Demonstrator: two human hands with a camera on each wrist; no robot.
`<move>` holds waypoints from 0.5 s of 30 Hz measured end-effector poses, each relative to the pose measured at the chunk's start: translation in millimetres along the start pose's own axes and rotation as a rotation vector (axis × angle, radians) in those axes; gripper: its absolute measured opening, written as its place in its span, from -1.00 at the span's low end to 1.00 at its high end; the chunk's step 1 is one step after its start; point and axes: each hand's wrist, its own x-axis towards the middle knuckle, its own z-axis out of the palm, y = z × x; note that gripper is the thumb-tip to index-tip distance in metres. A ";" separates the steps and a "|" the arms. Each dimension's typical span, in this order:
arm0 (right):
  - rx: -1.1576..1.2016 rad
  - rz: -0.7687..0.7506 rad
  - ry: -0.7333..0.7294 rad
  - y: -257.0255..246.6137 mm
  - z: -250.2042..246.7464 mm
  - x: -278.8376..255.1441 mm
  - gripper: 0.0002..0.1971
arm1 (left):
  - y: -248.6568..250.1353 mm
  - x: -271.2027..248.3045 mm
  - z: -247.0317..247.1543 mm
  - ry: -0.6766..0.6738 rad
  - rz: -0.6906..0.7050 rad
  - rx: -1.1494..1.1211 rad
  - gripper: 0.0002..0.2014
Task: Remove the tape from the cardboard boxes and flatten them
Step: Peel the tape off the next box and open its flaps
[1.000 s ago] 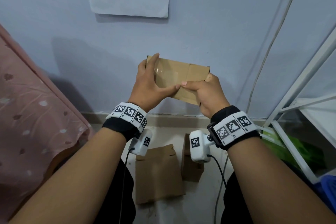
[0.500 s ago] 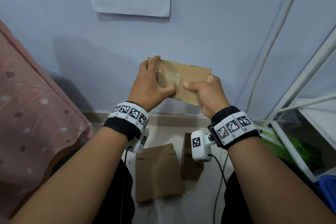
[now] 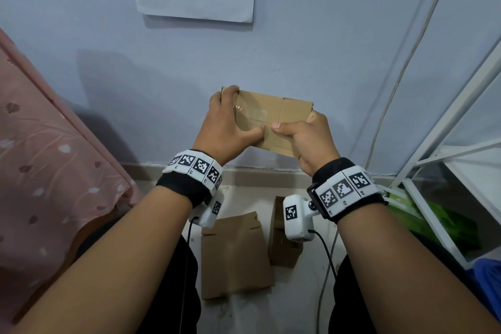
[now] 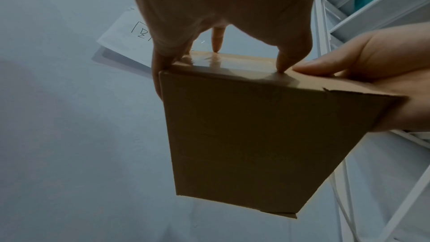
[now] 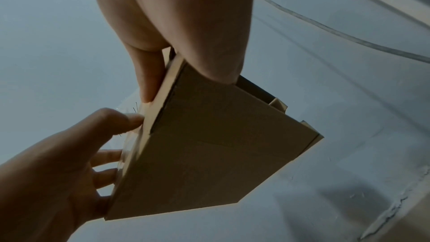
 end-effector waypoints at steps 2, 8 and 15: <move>0.015 0.007 0.000 0.0 -1.1 0.2 -0.69 | 1.0 0.6 -2.3 0.008 -0.001 0.011 -0.14; 0.009 0.010 0.008 0.9 1.3 -2.0 -0.66 | 0.2 -2.0 -1.1 0.003 -0.006 -0.030 -0.11; -0.001 -0.039 0.009 -3.1 1.4 -2.6 -0.64 | -4.6 -2.9 6.6 0.008 0.016 -0.127 -0.12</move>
